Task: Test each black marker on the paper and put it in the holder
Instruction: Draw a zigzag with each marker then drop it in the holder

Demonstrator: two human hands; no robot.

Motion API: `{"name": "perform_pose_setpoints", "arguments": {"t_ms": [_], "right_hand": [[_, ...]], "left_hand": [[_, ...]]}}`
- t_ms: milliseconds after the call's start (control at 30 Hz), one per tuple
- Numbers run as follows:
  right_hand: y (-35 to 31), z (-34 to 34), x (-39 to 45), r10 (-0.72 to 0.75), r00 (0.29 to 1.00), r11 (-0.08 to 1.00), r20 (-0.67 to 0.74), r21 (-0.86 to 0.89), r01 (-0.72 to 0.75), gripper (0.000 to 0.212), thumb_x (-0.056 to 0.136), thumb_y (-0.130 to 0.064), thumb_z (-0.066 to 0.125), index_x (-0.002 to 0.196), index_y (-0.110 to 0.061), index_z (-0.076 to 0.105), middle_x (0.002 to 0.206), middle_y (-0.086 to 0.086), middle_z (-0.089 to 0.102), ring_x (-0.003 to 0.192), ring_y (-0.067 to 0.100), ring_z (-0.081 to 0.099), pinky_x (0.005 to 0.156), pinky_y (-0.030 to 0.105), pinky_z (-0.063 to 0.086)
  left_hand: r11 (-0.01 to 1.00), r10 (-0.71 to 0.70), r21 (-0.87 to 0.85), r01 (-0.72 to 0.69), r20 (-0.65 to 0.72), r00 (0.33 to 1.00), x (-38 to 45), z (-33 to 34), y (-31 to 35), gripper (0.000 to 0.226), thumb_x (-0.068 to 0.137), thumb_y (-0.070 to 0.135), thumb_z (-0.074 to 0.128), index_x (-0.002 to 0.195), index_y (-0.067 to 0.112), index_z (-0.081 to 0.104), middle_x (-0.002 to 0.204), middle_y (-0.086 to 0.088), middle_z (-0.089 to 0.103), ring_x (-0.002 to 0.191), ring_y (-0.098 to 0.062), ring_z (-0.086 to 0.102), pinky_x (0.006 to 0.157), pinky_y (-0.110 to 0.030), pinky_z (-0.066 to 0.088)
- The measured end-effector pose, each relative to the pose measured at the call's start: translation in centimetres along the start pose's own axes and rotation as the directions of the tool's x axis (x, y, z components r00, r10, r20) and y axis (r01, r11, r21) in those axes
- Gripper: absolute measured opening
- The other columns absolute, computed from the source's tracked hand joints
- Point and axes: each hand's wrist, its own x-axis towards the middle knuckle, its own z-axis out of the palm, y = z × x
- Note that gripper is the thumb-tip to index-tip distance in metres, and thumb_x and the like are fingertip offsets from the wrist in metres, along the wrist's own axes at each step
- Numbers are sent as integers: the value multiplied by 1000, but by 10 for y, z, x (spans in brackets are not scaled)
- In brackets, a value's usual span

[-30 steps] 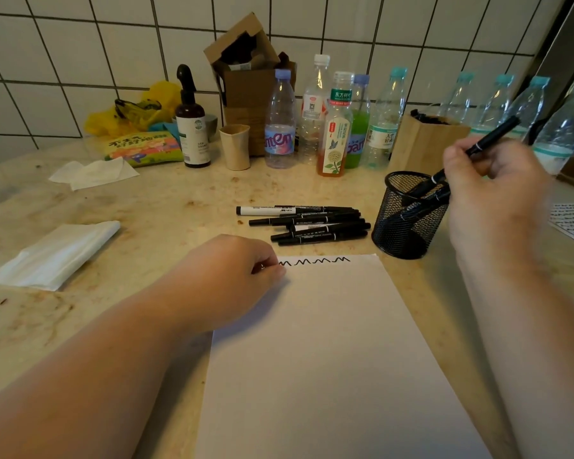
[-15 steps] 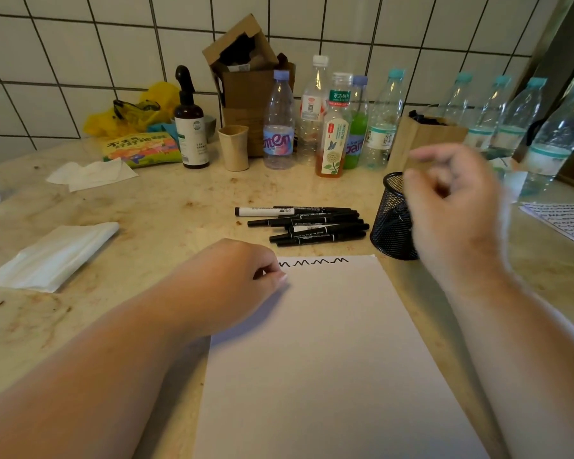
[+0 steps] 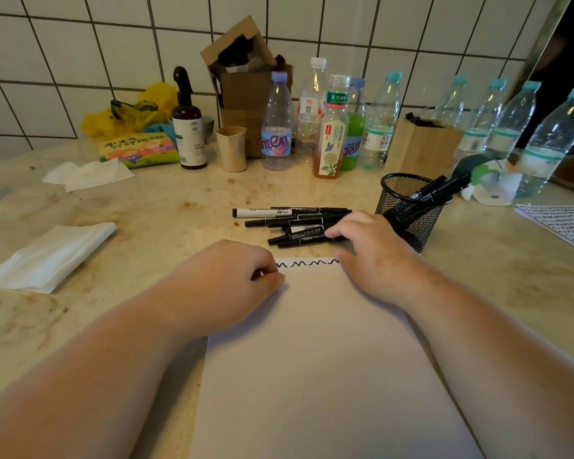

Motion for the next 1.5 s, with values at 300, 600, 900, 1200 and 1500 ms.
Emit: {"name": "perform_pose_setpoints", "arguments": {"t_ms": [300,600,900,1200,1500], "right_hand": [[-6,2,1,9,1000,994,10,-106,-8,34,102,-13,53,135,-21,59,135,-4,51,125,19,38,100,25,31],[-7,-2,-2,3,1000,994,-17,-110,-5,17,99,-12,62,111,-23,68,105,-7,52,112,19,48,85,25,33],[-20,-19,-10,126,991,569,44,815,-109,16,98,-5,64,102,-18,72,76,-6,72,69,12,65,66,26,58],[-34,-29,-19,-116,979,252,167,958,-134,10,82,-11,78,90,-14,73,79,16,74,76,27,75,71,33,63],[-35,-32,-20,-159,983,269,93,962,-47,19,89,-17,63,73,-14,72,61,15,69,51,24,60,50,27,49]], "left_hand": [[1000,-12,12,12,3,1000,0,0,2,24,91,53,49,80,38,64,67,20,62,61,3,56,49,-19,35],[1000,-24,-3,24,-5,1000,-1,0,2,24,89,54,49,79,39,64,64,22,61,67,11,55,47,-17,33],[996,-25,-83,23,-21,999,0,-3,3,22,88,55,52,84,38,66,68,20,65,60,1,58,50,-19,40],[946,25,-319,-47,-73,997,-3,-12,16,20,83,56,54,76,39,63,76,24,63,59,2,55,53,-11,43],[889,60,-456,-42,25,998,-9,-21,22,10,93,37,60,87,36,68,62,10,58,51,-1,47,48,-16,39]]}}
